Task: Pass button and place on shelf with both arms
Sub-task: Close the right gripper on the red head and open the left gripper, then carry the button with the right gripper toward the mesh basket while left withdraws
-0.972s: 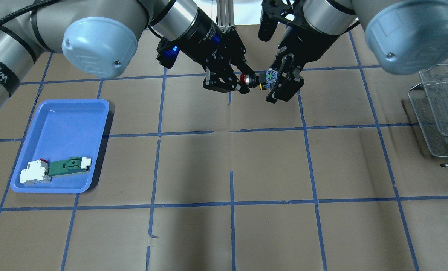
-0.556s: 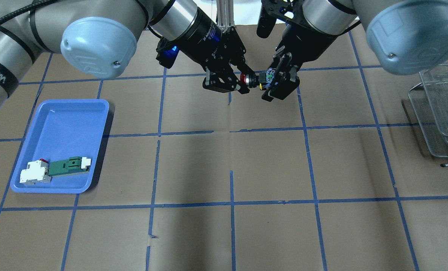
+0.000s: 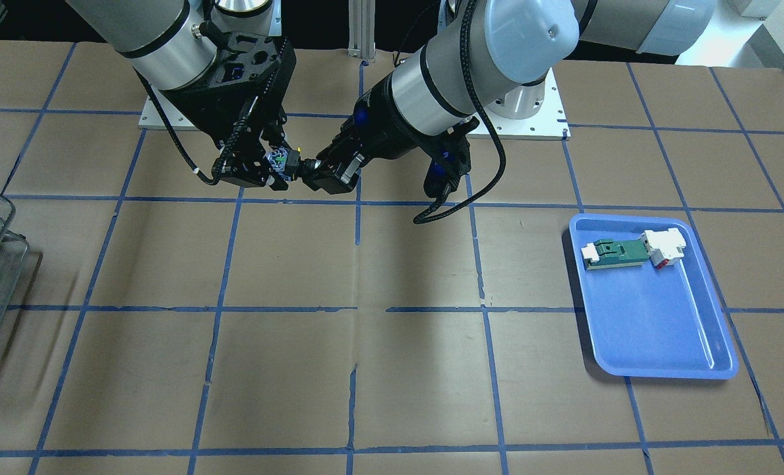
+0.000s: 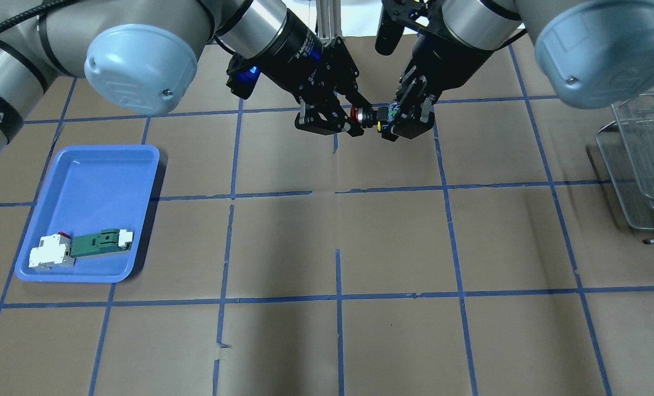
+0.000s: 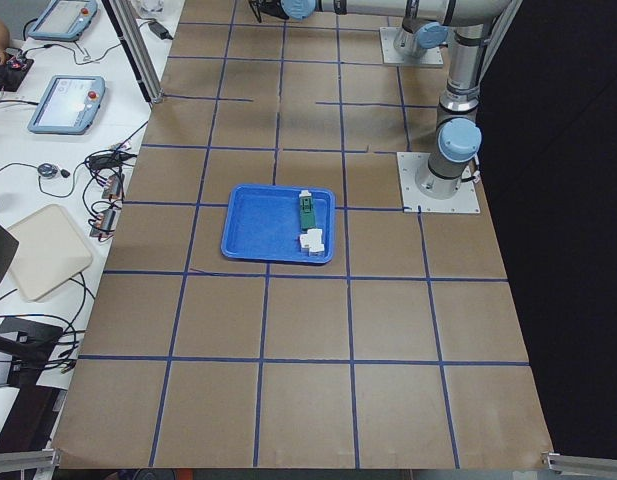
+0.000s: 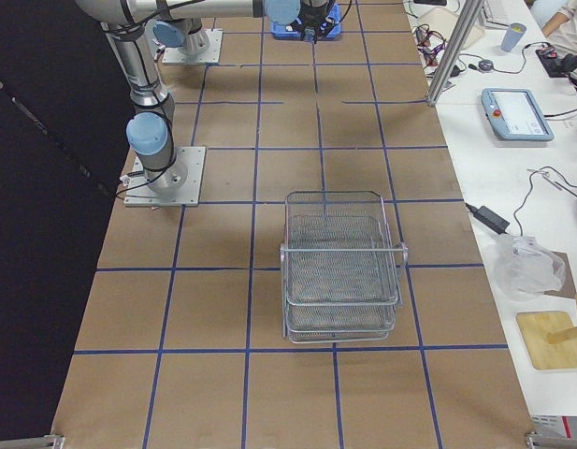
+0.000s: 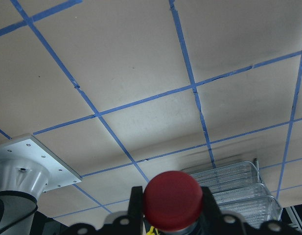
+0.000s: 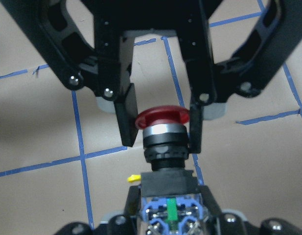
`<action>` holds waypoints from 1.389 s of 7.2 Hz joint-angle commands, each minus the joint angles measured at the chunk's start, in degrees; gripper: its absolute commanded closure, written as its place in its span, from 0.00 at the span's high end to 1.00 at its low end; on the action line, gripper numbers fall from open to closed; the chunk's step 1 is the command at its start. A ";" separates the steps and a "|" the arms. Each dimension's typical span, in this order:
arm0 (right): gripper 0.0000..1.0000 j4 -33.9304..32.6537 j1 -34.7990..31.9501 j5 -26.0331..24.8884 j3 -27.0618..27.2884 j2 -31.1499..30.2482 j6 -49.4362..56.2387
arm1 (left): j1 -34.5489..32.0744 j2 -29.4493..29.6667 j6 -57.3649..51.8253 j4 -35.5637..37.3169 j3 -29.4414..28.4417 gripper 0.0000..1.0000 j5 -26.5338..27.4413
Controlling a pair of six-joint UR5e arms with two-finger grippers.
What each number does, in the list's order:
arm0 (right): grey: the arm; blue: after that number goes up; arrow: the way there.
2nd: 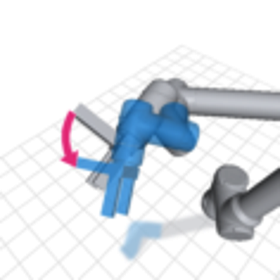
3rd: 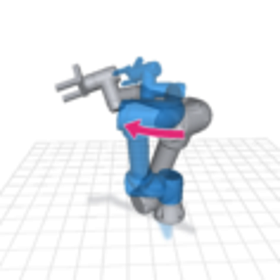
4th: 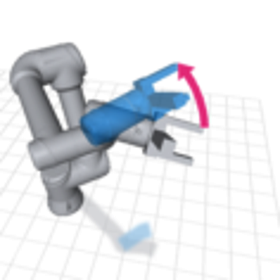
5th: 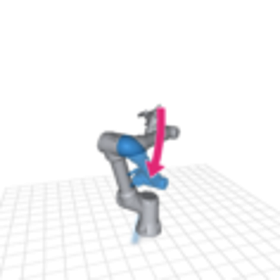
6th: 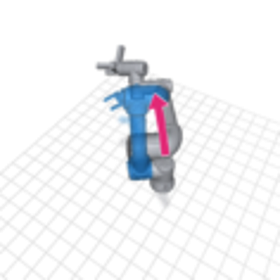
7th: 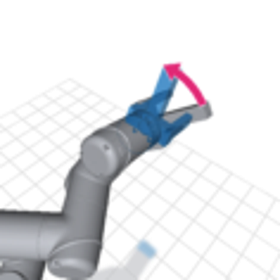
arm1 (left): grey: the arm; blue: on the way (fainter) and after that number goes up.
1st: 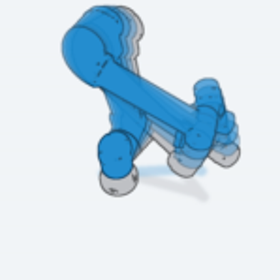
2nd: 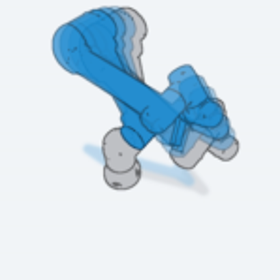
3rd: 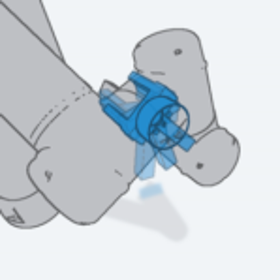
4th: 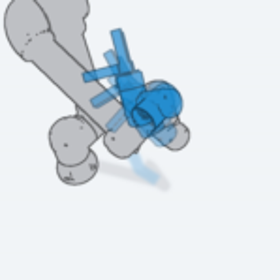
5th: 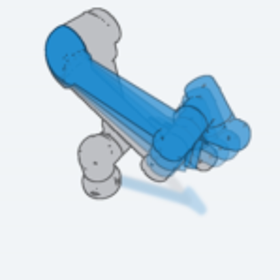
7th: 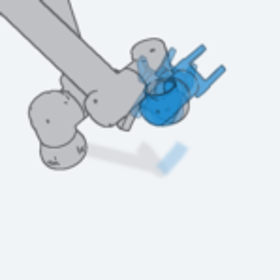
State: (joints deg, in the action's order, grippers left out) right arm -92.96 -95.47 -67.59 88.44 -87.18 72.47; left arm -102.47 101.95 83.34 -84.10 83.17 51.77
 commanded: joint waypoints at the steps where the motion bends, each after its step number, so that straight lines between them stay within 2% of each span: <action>1: 0.25 -0.47 0.02 0.01 -0.02 -0.01 0.04 | -0.01 -0.25 0.59 0.08 0.06 0.74 1.04; 2: 0.25 -0.47 0.02 0.01 -0.02 -0.01 0.04 | -0.01 -0.52 1.72 0.52 -0.03 1.00 0.87; 5: 0.25 -0.38 0.02 0.01 -0.02 -0.01 -0.05 | 1.21 -1.22 -0.62 0.61 -0.03 1.00 1.83; 7: 0.25 -0.12 1.68 -1.48 -0.46 -0.71 0.39 | 7.07 -1.31 -18.65 -0.35 -0.03 1.00 15.14; 8: 0.25 0.93 3.60 -3.84 -0.90 -0.97 4.13 | 11.46 -1.48 -28.75 -2.45 0.49 1.00 16.50; 9: 0.25 1.98 6.32 -5.25 -1.07 -1.50 7.39 | 15.07 -2.10 -41.29 -4.99 -0.02 1.00 24.78; 10: 0.25 2.69 10.52 -5.79 -1.25 -1.85 12.03 | 18.41 -3.41 -52.04 -6.84 0.06 1.00 27.39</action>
State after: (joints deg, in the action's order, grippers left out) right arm -91.33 -89.47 -72.13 87.45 -88.53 79.26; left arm -88.56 99.78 45.47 -88.39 83.28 73.92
